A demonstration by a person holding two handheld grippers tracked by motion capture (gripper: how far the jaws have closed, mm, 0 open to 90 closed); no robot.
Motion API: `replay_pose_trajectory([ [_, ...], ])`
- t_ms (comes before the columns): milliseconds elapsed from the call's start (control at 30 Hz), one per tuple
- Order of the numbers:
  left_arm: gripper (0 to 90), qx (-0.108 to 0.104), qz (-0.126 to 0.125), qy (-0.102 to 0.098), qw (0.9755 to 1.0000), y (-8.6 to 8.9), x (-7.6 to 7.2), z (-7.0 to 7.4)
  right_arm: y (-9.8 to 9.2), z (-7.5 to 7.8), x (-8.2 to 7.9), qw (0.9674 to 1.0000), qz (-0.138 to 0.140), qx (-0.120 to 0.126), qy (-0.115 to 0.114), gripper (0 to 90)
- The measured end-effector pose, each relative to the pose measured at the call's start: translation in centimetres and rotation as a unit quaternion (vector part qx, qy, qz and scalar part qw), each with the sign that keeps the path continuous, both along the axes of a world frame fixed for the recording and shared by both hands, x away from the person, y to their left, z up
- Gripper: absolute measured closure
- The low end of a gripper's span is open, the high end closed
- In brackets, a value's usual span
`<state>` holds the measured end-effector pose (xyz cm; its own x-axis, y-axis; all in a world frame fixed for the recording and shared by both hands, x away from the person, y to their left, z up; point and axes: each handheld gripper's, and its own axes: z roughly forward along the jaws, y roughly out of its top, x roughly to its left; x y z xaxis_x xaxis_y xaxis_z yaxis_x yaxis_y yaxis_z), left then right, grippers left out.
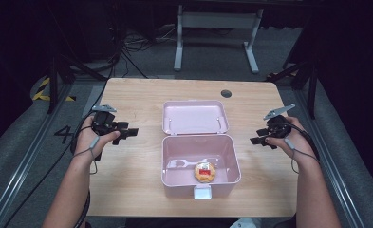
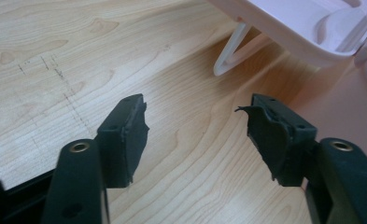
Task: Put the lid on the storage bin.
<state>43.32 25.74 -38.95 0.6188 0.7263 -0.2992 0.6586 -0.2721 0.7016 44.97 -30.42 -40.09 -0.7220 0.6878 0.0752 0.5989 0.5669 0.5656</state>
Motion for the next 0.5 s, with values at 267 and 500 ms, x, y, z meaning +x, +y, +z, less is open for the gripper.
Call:
replay_pose_trajectory([
  [267, 33.8, -0.026, -0.001, -0.019, 0.9995, -1.6, 1.4, 1.2, -0.4, -0.2, -0.3, 0.9997, -0.022, 0.0, 0.008, 44.2],
  [500, 30.7, -0.034, 0.0, -0.023, 0.9992, -3.4, 3.5, 2.3, -0.5, 0.0, -0.6, 0.9995, -0.032, 0.006, -0.004, 43.6],
])
